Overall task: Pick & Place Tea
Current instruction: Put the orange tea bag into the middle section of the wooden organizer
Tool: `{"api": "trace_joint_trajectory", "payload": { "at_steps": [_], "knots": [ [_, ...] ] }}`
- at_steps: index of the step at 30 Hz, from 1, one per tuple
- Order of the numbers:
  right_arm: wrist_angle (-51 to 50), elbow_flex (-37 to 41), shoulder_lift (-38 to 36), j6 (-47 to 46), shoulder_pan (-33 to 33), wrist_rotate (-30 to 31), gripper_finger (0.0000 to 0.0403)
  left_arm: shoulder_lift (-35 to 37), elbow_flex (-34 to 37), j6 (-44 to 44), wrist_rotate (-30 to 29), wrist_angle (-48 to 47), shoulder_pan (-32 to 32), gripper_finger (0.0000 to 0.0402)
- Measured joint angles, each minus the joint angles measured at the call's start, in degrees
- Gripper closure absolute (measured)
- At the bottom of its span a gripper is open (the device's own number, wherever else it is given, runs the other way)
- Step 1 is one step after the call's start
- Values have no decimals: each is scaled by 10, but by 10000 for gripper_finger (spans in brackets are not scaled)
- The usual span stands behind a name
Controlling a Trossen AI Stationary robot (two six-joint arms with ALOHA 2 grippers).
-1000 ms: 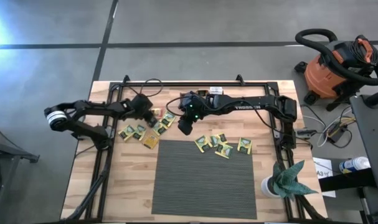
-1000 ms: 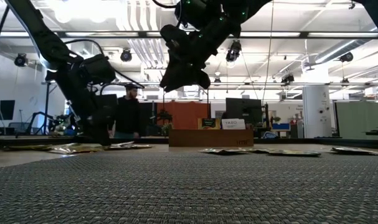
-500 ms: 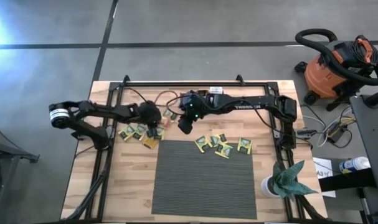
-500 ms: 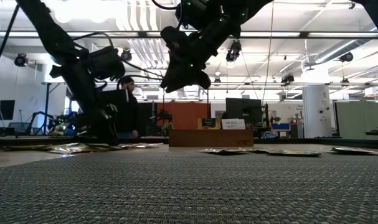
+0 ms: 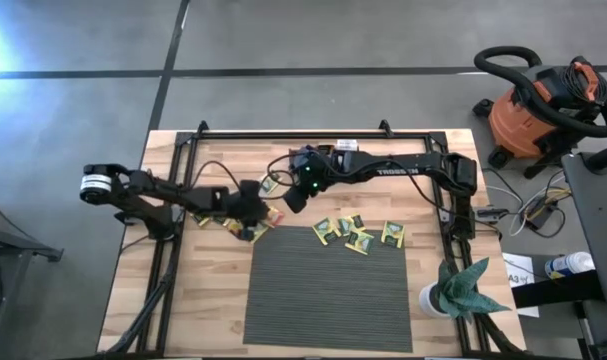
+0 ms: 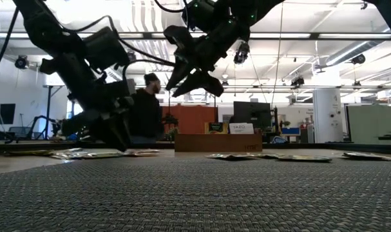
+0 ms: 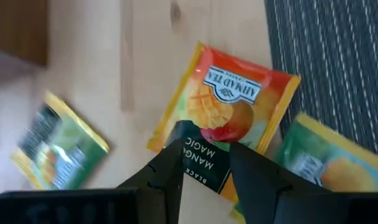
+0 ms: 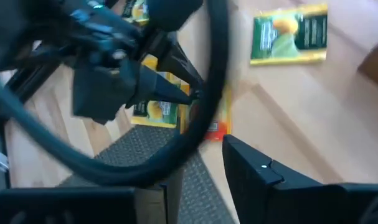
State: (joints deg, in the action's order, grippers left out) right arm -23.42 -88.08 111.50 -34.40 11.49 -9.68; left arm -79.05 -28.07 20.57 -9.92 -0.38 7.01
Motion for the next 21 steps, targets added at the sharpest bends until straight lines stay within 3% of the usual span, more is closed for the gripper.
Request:
{"api": "trace_joint_trajectory", "payload": {
  "at_steps": [5,9,11,13,17,21],
  "knots": [
    [0,12,0,-53,-5,0,288,0,-15,19,-32,16,-20,276],
    [-1,24,0,-64,-14,0,285,1,-43,-5,-130,-7,-27,276],
    [1,32,0,-75,-19,-2,284,4,-65,-82,-171,-56,-27,276],
    [3,41,0,-87,-25,-13,284,6,-87,-202,-171,-118,-23,276],
    [11,66,0,-92,-40,-19,284,7,-97,-473,-98,-183,-19,276],
    [69,100,0,-117,-44,-27,284,7,-70,-636,-46,-167,-19,276]
  ]
}}
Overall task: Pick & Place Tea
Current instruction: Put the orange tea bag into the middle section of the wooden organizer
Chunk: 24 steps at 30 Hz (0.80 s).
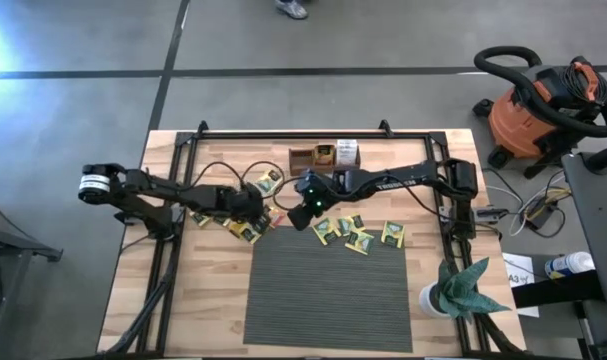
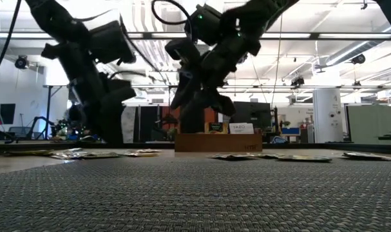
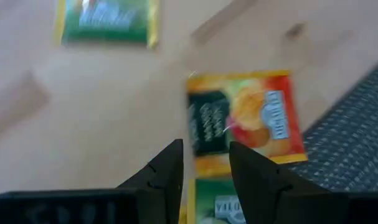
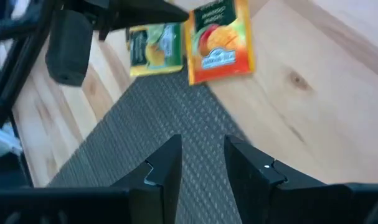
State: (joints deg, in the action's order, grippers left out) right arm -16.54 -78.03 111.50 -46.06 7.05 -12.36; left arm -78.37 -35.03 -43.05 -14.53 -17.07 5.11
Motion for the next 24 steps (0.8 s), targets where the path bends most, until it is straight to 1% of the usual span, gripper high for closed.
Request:
{"api": "trace_joint_trajectory", "payload": {
  "at_steps": [4,6,8,11,15,19,24],
  "knots": [
    [71,37,0,-26,7,-2,284,5,24,-89,-9,0,2,276],
    [85,49,0,-33,11,-4,284,6,34,-128,-7,9,5,276],
    [98,59,0,-33,13,-6,284,6,42,-148,5,33,9,276],
    [112,73,0,-33,12,-6,284,1,51,-145,17,98,12,276],
    [116,83,0,-32,10,3,284,-19,53,-131,19,140,16,276],
    [116,91,0,-30,10,15,284,-55,52,-116,14,179,21,276],
    [116,97,0,-30,10,19,284,-104,48,-63,13,283,22,276]
  ]
}}
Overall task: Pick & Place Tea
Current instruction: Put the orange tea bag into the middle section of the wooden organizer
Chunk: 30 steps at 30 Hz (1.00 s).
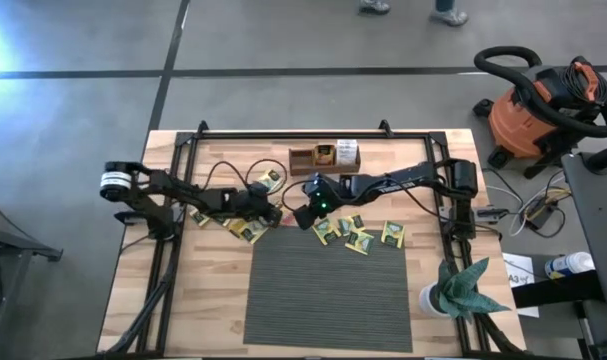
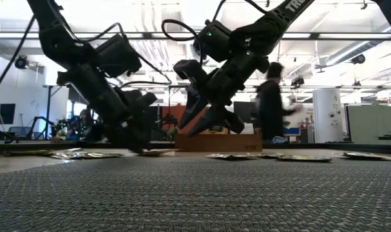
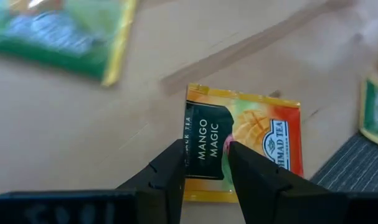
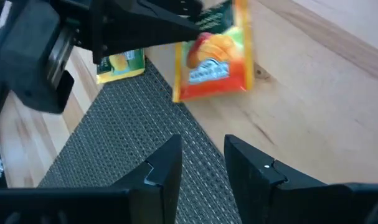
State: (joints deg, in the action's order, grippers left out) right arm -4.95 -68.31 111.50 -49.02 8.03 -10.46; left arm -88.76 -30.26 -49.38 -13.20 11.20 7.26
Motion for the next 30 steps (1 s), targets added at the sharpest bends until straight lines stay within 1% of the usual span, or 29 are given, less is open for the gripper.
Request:
{"api": "trace_joint_trajectory", "payload": {
  "at_steps": [3,5,7,10,12,15,18,23,30],
  "knots": [
    [0,4,0,0,0,3,284,-19,-12,55,9,37,0,276],
    [0,9,0,-2,0,21,284,-28,-23,95,15,45,0,276],
    [-3,19,0,-21,0,43,284,-37,-31,136,23,46,0,276],
    [-2,35,0,-53,3,45,284,-51,-38,172,23,48,0,276],
    [7,48,0,-63,4,43,284,-59,-42,175,27,56,0,276],
    [52,68,0,-85,5,17,284,-71,-44,170,31,74,0,276],
    [84,82,0,-109,5,14,284,-83,-44,159,45,103,0,276],
    [89,97,0,-121,5,14,284,-96,-48,124,48,123,0,276],
    [104,112,0,-139,6,16,284,-101,-66,109,51,123,0,276]
  ]
}}
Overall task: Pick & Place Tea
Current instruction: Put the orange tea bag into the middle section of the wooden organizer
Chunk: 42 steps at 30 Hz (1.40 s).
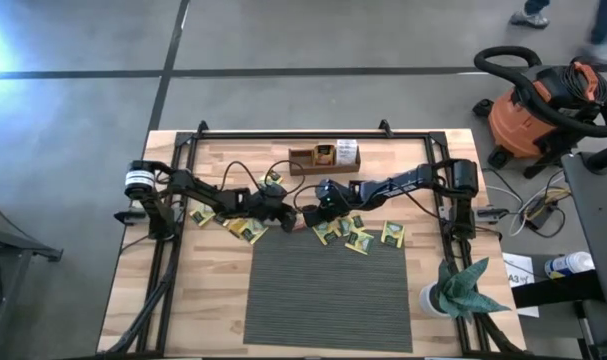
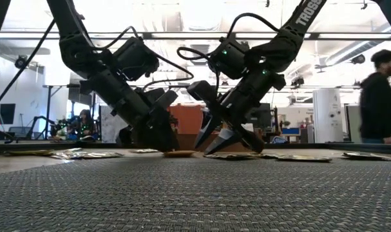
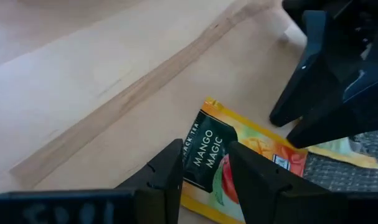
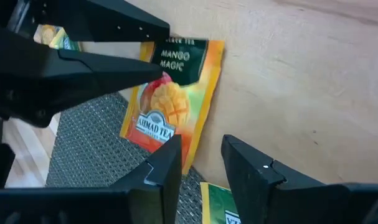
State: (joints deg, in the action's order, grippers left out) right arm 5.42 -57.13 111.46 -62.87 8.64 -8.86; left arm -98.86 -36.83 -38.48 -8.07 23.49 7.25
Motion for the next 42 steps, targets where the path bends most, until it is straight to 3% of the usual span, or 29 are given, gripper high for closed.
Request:
{"api": "trace_joint_trajectory", "payload": {
  "at_steps": [12,22,28,36,42],
  "knots": [
    [9,-1,1,9,5,14,284,-40,-56,-7,0,2,0,276],
    [17,0,-6,38,9,31,284,87,-41,18,-3,-115,-3,276],
    [19,-2,-6,59,11,30,284,151,-2,10,48,-148,-31,276],
    [21,-3,-6,72,29,31,284,74,14,-44,75,-95,-46,276],
    [18,-3,-6,77,30,26,284,-5,-17,-51,77,-43,-46,276]
  ]
}}
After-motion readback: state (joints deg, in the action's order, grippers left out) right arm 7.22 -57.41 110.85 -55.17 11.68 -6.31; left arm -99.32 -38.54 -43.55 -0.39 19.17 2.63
